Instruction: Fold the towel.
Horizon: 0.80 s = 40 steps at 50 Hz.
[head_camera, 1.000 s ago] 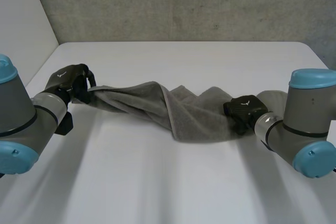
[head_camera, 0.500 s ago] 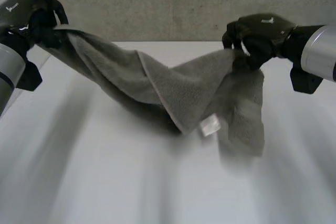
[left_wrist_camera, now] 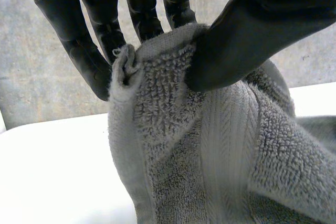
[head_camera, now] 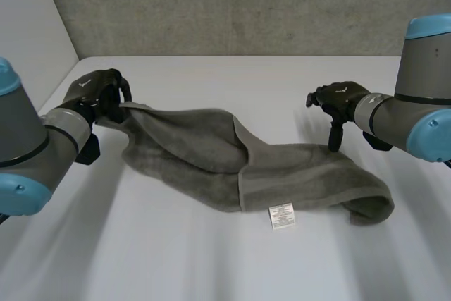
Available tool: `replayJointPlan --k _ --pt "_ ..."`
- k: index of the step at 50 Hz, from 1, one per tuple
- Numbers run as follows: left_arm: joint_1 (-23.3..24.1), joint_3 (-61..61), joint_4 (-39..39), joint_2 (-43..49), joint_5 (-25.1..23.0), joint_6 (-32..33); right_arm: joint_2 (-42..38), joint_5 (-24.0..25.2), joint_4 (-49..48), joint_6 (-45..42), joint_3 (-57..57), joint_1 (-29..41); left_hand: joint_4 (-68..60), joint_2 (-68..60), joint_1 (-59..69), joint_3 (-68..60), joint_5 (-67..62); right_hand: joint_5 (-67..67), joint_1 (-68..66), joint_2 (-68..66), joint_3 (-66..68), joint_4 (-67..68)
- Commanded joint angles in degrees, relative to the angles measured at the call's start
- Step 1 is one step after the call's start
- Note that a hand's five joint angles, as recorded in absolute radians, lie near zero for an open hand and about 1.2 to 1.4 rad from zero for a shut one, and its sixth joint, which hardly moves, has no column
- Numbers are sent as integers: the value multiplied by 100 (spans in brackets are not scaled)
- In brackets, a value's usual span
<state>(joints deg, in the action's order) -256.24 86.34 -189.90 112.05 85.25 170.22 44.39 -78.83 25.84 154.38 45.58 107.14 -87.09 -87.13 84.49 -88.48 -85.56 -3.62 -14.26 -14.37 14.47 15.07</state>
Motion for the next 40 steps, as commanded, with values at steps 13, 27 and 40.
replayJointPlan --k 13,27,40 --pt "-40 -223 -12 142 53 -15 2258 87 -2303 1297 3624 1406 709 713 -449 848 1556 362 426 437 -447 -507" --pt "-40 -188 -12 142 53 -15 976 -491 -2900 656 3668 2241 709 713 -449 848 1556 -1949 -1884 -1873 1863 1803" --pt "-31 -188 -21 151 44 -15 861 -994 -3481 -4 3783 2232 709 713 -449 848 1556 -4289 -4225 -4214 4203 4144"
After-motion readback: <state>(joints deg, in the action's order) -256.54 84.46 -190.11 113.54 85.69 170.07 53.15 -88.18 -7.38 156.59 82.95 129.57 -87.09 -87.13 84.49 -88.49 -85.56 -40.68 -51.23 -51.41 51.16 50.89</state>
